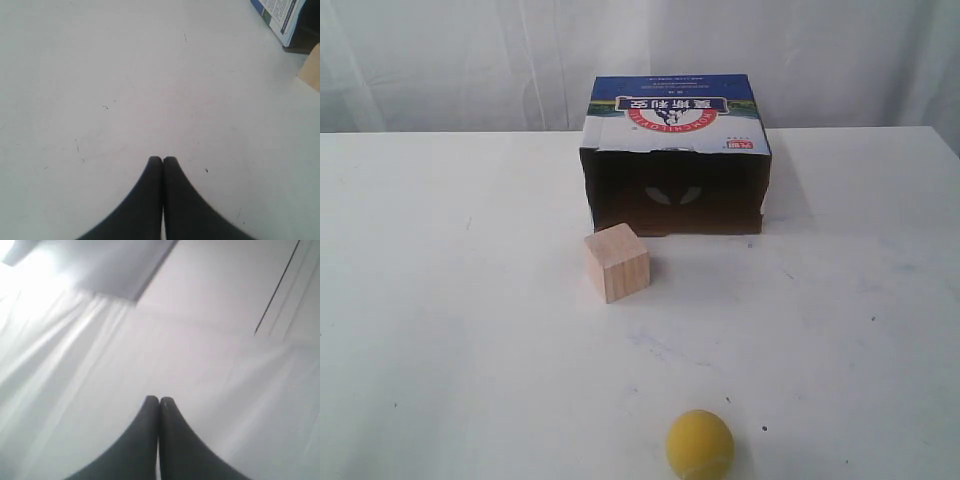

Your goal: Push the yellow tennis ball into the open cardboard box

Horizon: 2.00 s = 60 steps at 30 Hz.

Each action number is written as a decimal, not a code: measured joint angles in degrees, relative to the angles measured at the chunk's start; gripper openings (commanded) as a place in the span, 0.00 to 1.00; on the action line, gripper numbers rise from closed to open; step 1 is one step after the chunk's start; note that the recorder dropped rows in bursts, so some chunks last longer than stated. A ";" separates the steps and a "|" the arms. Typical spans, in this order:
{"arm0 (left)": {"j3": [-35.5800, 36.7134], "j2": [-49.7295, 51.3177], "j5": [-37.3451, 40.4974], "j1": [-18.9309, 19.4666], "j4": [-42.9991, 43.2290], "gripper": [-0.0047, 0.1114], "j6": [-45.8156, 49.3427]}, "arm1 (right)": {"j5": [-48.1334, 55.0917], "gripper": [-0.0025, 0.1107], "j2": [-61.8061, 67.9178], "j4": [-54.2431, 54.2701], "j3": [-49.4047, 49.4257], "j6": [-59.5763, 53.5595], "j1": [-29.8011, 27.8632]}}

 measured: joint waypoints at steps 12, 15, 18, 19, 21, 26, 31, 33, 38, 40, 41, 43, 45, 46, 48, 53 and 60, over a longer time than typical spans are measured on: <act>0.00 0.00 0.00 0.00 0.00 0.04 0.00 | 47.68 0.02 35.52 -30.43 -1.10 44.08 -0.49; 0.00 0.00 0.00 0.00 0.00 0.04 0.00 | 42.15 0.02 36.93 -34.62 -0.52 47.65 -0.49; 0.00 0.00 0.00 0.00 0.00 0.04 0.00 | 44.62 0.02 38.44 -36.28 0.45 48.04 0.04; 0.00 0.00 0.00 0.00 0.00 0.04 0.00 | 47.92 0.02 38.90 -36.57 0.88 47.67 0.04; 0.00 0.00 0.00 0.00 0.00 0.04 0.00 | 58.42 0.02 39.96 -36.94 2.16 44.71 0.04; 0.00 0.00 0.00 0.00 0.00 0.04 0.00 | 81.97 0.02 40.65 -27.24 4.46 30.07 -0.07; 0.00 0.00 0.00 0.00 0.00 0.04 0.00 | 85.09 0.02 40.16 16.24 4.83 -9.57 -0.42; 0.00 0.00 0.00 0.00 0.03 0.04 0.00 | 88.23 0.02 40.16 37.90 4.83 -31.15 -0.29; 0.00 0.00 0.00 0.00 0.03 0.04 0.00 | 95.01 0.02 39.37 70.53 4.83 -60.87 1.19; 0.00 0.00 0.00 0.00 0.03 0.04 0.00 | 95.46 0.02 38.04 77.49 4.83 -67.43 3.50; 0.00 0.00 0.00 0.00 0.03 0.04 0.00 | 95.71 0.02 37.39 80.02 4.83 -70.00 4.83; 0.00 0.00 0.00 0.00 0.03 0.04 0.00 | 96.20 0.02 35.97 83.96 4.83 -74.18 9.72; 0.00 0.00 0.00 0.00 0.03 0.04 0.00 | 96.30 0.02 35.50 85.97 4.83 -76.49 16.18; 0.00 0.00 0.00 0.00 0.03 0.04 0.00 | 96.18 0.02 35.50 86.50 4.83 -77.28 19.44; 0.00 0.00 0.00 0.00 0.03 0.04 0.00 | 95.71 0.02 36.62 87.34 4.83 -78.06 24.69; 0.00 0.00 0.00 0.00 0.03 0.04 0.00 | 95.29 0.02 40.77 91.59 4.83 -79.66 32.40; 0.00 0.00 0.00 0.00 0.03 0.04 0.00 | 97.75 0.02 41.34 94.55 4.83 -82.45 39.53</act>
